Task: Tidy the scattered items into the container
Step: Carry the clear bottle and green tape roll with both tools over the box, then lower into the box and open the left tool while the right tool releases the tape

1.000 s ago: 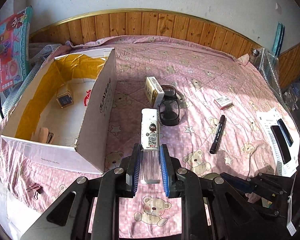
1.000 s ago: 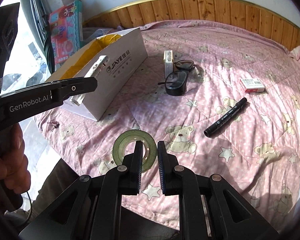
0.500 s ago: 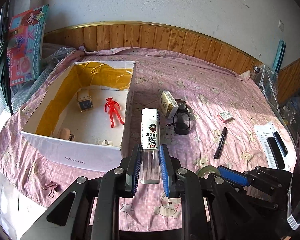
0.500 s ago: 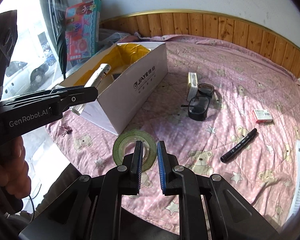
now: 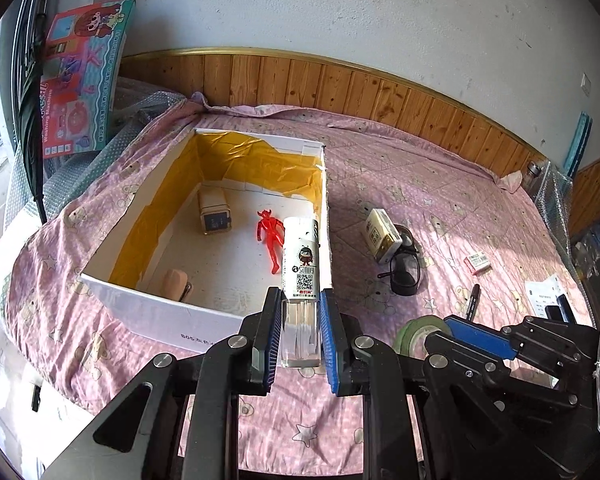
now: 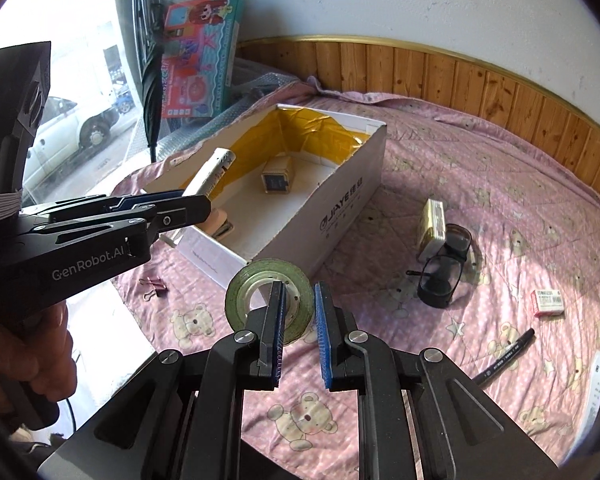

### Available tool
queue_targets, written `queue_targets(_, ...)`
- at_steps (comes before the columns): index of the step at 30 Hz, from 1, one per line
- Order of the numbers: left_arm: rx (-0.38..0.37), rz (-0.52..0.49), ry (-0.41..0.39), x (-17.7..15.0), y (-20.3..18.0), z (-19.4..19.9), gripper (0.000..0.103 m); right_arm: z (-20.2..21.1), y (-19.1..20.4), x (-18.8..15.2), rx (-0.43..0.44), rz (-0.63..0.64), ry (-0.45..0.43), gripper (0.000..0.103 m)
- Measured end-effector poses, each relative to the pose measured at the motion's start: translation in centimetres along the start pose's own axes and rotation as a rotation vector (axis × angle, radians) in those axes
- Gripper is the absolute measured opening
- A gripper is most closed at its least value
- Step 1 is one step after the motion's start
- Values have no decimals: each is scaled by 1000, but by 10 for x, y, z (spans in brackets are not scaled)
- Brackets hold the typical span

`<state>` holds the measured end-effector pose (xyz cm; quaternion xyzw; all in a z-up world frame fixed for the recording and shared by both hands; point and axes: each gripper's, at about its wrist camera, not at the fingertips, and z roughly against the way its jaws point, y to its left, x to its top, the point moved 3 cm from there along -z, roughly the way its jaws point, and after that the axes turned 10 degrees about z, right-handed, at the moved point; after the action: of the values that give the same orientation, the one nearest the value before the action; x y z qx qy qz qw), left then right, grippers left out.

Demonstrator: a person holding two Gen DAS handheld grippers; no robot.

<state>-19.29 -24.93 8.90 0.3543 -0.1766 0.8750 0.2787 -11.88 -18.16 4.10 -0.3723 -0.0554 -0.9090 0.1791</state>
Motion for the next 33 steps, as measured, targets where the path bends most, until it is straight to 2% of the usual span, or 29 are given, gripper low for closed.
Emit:
queue_targets(14,56,21,9,43,50,-9,20,-27,9,56,82,38,-15,15)
queue_targets(23,80,-64,133,68,56,-43,20,-64,0,98,147,54,18,15)
queue_targets(33,85,-99,265,73,50,-81,20,-128,-34,134,195,48,137,15)
